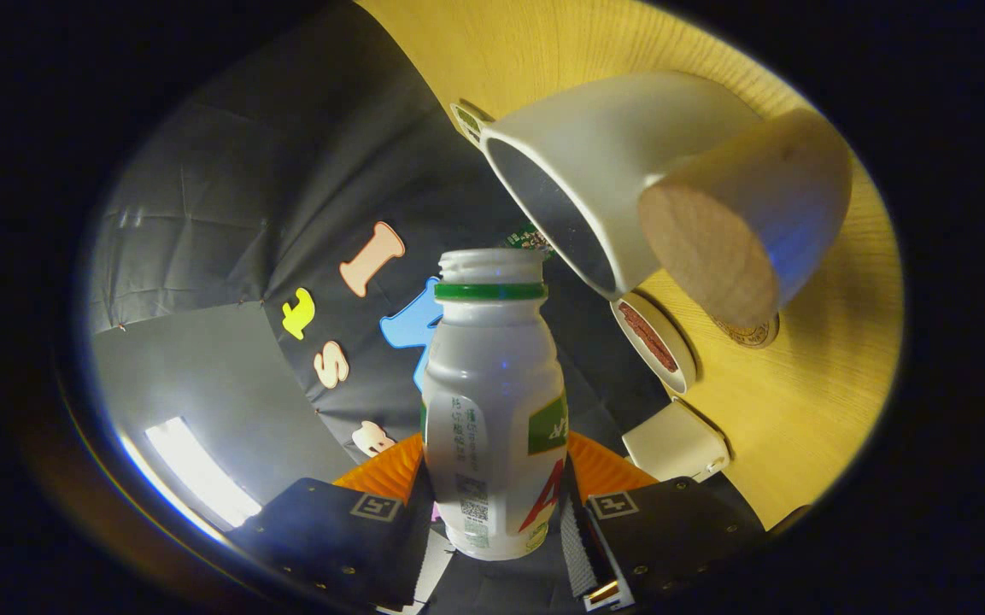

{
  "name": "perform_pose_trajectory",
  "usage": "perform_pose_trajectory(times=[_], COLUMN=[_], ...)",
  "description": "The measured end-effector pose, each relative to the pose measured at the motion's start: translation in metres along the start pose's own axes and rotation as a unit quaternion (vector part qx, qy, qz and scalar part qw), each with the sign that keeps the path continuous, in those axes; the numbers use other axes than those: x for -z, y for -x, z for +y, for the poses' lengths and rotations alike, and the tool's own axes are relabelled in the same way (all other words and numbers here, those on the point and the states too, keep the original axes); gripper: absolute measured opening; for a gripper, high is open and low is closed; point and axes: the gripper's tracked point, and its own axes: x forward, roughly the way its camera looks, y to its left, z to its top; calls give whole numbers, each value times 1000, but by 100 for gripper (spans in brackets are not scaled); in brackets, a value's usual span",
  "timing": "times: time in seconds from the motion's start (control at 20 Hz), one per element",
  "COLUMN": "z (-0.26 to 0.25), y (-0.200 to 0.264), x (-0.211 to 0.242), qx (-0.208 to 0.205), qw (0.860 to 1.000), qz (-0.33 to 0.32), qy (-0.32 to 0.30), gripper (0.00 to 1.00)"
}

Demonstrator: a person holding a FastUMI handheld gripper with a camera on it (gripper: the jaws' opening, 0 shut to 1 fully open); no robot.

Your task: Take the bottle from table, then pour the juice into the cup, finally place the bottle on the coaster

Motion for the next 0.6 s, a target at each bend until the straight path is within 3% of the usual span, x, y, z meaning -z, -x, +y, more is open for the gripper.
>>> perform_pose_trajectory(times=[0.45, 0.6], z=[4, 3], y=[2, 2], x=[-6, 5], qx=[-8, -2], qw=[1000, 999], qz=[-10, 12], qy=[-3, 49], gripper=[65, 65])
